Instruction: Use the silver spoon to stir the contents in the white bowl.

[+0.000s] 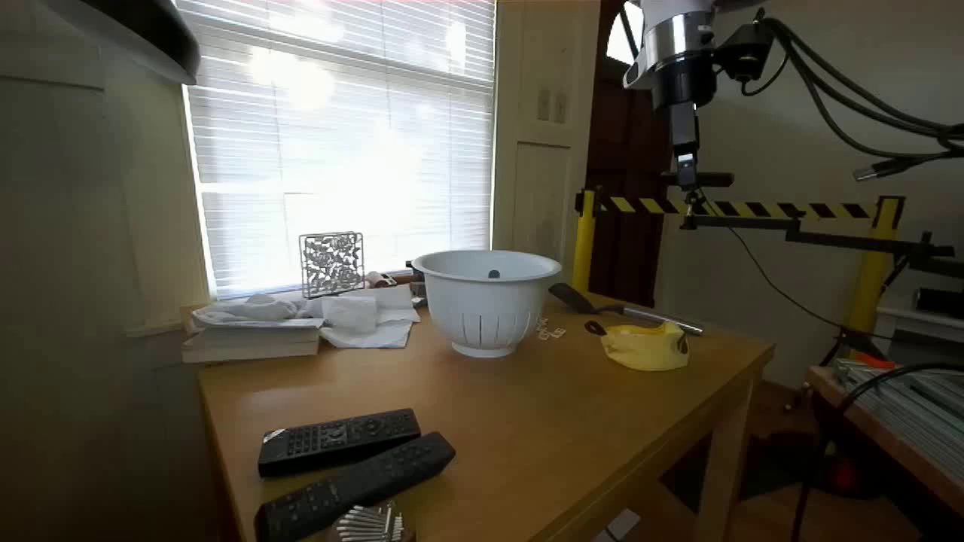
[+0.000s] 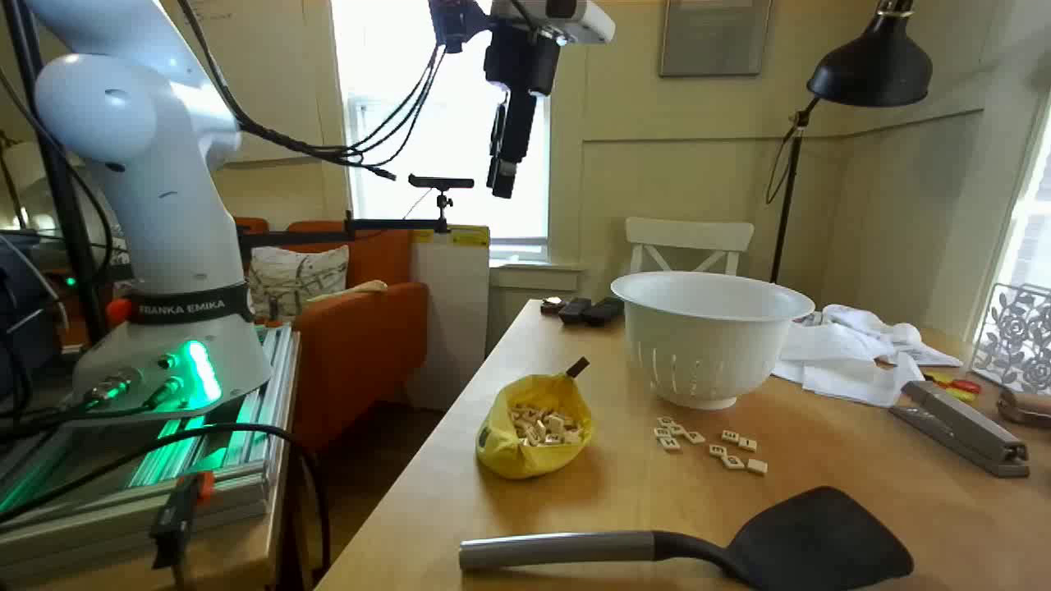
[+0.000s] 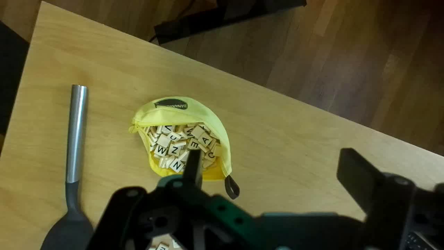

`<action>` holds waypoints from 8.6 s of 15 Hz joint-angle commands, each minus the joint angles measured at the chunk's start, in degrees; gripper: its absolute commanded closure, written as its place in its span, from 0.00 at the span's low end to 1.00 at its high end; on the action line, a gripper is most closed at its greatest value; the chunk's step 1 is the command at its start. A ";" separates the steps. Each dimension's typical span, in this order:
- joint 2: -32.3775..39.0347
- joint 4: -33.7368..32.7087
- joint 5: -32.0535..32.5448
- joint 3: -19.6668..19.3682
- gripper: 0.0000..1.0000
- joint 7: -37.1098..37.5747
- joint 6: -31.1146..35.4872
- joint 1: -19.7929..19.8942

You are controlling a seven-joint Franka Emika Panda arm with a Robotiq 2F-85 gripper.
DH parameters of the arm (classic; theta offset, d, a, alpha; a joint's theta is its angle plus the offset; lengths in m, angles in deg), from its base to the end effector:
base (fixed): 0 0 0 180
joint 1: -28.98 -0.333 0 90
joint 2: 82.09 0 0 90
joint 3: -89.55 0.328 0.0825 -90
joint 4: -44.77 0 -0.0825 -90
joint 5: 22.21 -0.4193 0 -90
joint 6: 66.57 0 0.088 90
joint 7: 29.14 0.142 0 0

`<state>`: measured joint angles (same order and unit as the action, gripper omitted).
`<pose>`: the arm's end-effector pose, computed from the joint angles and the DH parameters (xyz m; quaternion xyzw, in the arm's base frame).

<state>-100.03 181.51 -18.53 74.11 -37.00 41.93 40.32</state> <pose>0.3963 -0.2058 0.3800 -0.9855 0.1407 0.0869 0.0385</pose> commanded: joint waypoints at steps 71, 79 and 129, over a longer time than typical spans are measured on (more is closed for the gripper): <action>40.04 -36.75 17.31 8.12 0.00 -63.06 16.21 0.02; 40.57 -29.78 18.18 8.36 0.00 -67.89 18.48 0.66; 56.33 -37.46 20.25 5.46 0.00 -78.04 39.32 1.79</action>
<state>-43.87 144.30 0.94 79.27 -115.49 81.80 41.84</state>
